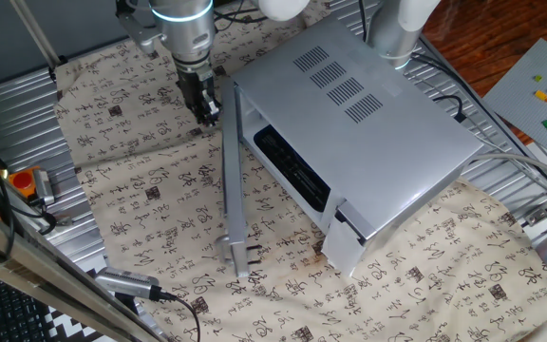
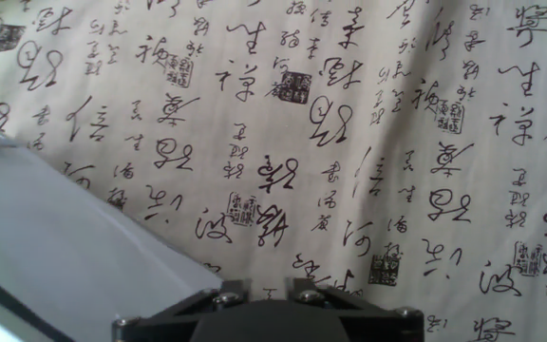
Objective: Close the microwave door
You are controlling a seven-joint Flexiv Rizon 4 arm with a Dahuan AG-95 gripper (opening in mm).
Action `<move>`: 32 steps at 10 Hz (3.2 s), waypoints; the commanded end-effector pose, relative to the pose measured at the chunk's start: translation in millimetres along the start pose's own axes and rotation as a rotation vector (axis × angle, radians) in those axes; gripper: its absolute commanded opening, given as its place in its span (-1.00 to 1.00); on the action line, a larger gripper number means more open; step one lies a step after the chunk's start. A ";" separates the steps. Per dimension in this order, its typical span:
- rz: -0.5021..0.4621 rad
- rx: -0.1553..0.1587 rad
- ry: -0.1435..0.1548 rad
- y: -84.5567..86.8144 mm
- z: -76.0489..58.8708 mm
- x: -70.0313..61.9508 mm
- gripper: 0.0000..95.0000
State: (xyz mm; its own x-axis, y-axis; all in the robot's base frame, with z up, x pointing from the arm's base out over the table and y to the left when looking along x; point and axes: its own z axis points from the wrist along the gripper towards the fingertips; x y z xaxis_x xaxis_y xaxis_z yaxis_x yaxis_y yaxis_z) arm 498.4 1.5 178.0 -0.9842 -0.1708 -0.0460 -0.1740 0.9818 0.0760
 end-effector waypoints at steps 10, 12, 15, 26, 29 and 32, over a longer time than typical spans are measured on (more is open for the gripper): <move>0.009 0.025 0.003 0.5 -0.7 -0.7 -1.00; 0.014 0.026 0.004 0.5 -0.7 -0.7 -1.00; 0.075 0.022 0.000 0.8 -1.1 -4.5 -1.00; 0.103 0.031 0.000 54.8 -5.1 -87.3 -1.00; 0.169 0.032 0.007 65.6 -9.9 -90.9 -1.00; 0.193 0.031 0.015 69.3 -16.5 -94.4 -1.00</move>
State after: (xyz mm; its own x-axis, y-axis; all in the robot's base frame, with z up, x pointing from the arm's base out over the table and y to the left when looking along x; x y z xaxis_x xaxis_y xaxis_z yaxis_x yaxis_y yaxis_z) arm 581.0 85.4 204.4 -0.9997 0.0189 -0.0120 0.0182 0.9985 0.0522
